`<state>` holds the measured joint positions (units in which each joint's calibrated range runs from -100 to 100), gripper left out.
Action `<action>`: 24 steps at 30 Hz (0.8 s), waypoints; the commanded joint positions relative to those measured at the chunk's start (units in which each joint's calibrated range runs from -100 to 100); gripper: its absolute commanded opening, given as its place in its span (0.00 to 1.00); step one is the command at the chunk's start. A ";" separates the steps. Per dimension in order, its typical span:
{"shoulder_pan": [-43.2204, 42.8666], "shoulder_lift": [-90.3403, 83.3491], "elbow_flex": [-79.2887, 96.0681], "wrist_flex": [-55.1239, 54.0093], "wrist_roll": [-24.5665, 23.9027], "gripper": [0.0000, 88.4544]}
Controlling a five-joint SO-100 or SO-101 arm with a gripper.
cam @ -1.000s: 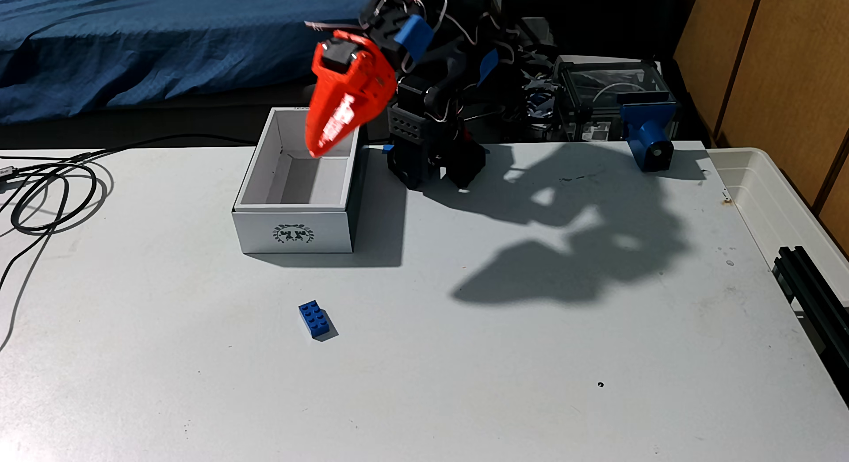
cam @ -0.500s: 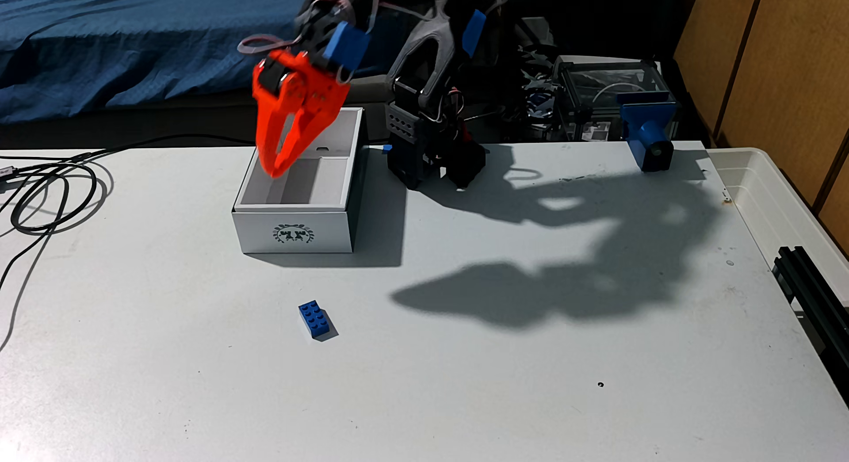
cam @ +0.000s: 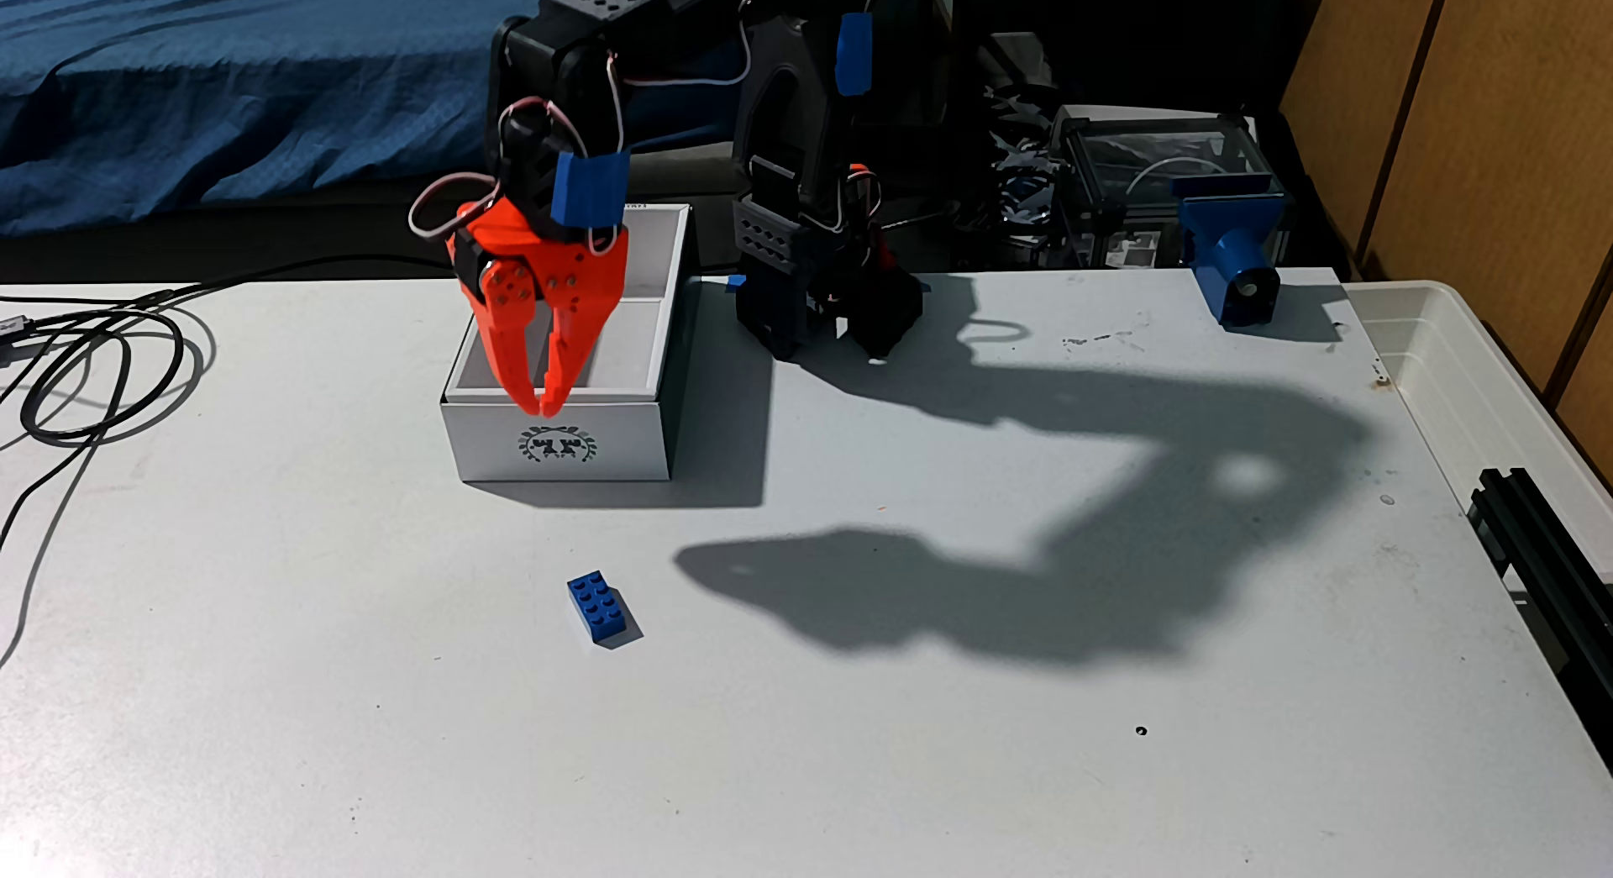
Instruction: Grab the blue brick and place in box
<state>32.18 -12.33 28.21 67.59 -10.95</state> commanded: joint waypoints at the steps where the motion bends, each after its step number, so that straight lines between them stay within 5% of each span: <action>1: -2.01 3.16 -3.72 0.53 -1.76 0.01; 24: -14.05 17.79 -13.30 1.30 -7.86 0.01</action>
<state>18.52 5.41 17.66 68.82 -18.42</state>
